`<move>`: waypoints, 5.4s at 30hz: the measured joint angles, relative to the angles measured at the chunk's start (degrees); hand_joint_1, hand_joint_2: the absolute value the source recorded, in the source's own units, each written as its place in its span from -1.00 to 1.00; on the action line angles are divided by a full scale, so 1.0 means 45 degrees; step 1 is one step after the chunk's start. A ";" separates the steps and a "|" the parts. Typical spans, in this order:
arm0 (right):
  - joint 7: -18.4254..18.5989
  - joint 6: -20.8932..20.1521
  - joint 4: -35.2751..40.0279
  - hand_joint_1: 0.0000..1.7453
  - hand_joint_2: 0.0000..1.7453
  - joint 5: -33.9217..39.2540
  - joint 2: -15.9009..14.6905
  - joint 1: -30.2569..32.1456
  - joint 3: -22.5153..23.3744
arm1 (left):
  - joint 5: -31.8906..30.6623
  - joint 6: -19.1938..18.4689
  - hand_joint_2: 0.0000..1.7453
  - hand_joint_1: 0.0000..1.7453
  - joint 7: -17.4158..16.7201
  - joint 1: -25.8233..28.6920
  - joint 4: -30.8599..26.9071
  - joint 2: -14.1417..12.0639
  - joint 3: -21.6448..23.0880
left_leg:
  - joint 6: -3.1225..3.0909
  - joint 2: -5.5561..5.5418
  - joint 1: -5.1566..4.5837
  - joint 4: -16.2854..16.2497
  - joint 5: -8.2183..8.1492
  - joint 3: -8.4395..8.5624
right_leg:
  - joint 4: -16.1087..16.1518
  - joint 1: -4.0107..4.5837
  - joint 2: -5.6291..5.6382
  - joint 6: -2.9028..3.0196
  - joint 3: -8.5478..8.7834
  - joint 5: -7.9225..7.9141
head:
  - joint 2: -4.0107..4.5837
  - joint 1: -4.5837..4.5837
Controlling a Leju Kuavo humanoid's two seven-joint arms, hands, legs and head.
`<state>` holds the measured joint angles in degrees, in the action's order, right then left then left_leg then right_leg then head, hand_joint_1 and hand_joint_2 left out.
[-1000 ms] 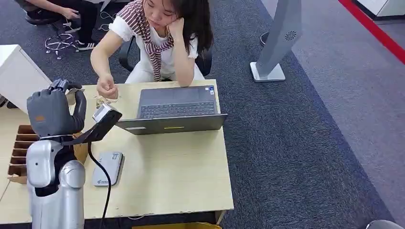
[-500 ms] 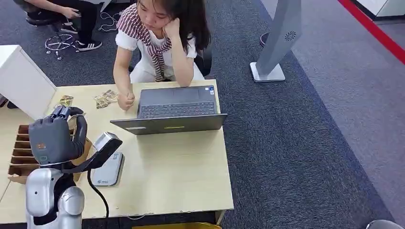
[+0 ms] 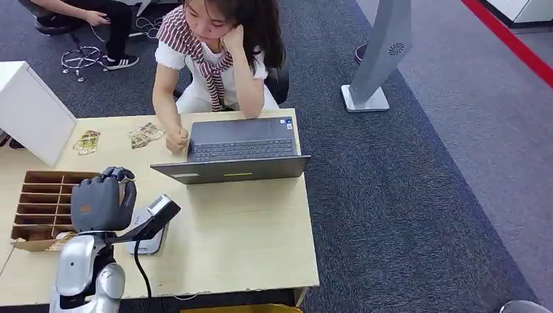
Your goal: Pass the card to the sensor for recognition and then transmit it.
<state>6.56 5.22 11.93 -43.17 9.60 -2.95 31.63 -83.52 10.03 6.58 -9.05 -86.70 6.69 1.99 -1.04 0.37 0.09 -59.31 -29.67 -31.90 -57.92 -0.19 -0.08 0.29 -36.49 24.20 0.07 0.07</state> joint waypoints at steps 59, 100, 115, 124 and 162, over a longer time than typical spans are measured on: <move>0.0078 -0.0267 0.0126 -1.00 -1.00 -0.1938 0.0126 -0.0079 0.1340 | -0.0777 -0.0376 1.00 1.00 -0.1030 -0.1374 0.5518 -0.0539 -0.0816 | 0.0001 -0.0002 0.0001 0.0000 0.0002 0.0003 | -0.0001 -0.0001 -0.0002 0.0002 0.0003 -0.0004 | 0.0005 0.0000; -0.0185 -0.0651 0.0185 -1.00 -1.00 -0.3560 0.0282 -0.0212 0.2739 | -0.0782 -0.1166 1.00 -1.00 -0.3211 -0.5835 0.1253 -0.0306 0.1127 | 0.0001 -0.0004 -0.0001 -0.0012 0.0024 -0.0008 | -0.0002 0.0002 -0.0008 0.0025 -0.0013 -0.0027 | 0.0000 0.0000; -0.0223 -0.0651 0.0185 -1.00 -1.00 -0.3764 0.0286 -0.0219 0.2997 | -0.0777 -0.0986 1.00 -1.00 -0.3137 -0.5805 0.1598 -0.0423 0.1137 | 0.0001 -0.0005 0.0000 -0.0011 0.0024 -0.0012 | -0.0003 0.0002 -0.0008 0.0025 -0.0012 -0.0027 | 0.0000 0.0000; -0.0209 -0.0495 0.0185 -1.00 -1.00 -0.3677 0.0316 -0.0212 0.3541 | -0.0724 -0.0043 1.00 -1.00 -0.0854 -0.3731 0.0037 -0.0262 0.1103 | -0.0003 0.0004 0.0000 -0.0007 0.0018 -0.0016 | -0.0001 -0.0006 0.0002 0.0021 -0.0016 -0.0021 | 0.0000 -0.0005; -0.0418 -0.0253 0.0204 -1.00 -1.00 -0.4449 0.0437 -0.0177 0.4745 | -0.0772 0.5911 1.00 -1.00 0.1889 0.4849 -0.1263 -0.2913 -0.0826 | 0.0012 0.0014 0.0005 0.0015 -0.0021 -0.0011 | -0.0004 -0.0005 0.0006 0.0029 -0.0012 0.0032 | 0.0005 0.0000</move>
<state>4.68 4.09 12.85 -63.19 11.56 -3.75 52.98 -86.99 36.63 15.08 12.77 -92.39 -6.42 -1.73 -0.98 0.44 0.11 -59.24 -29.76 -31.94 -57.94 -0.21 -0.05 0.43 -36.54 24.34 0.09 0.07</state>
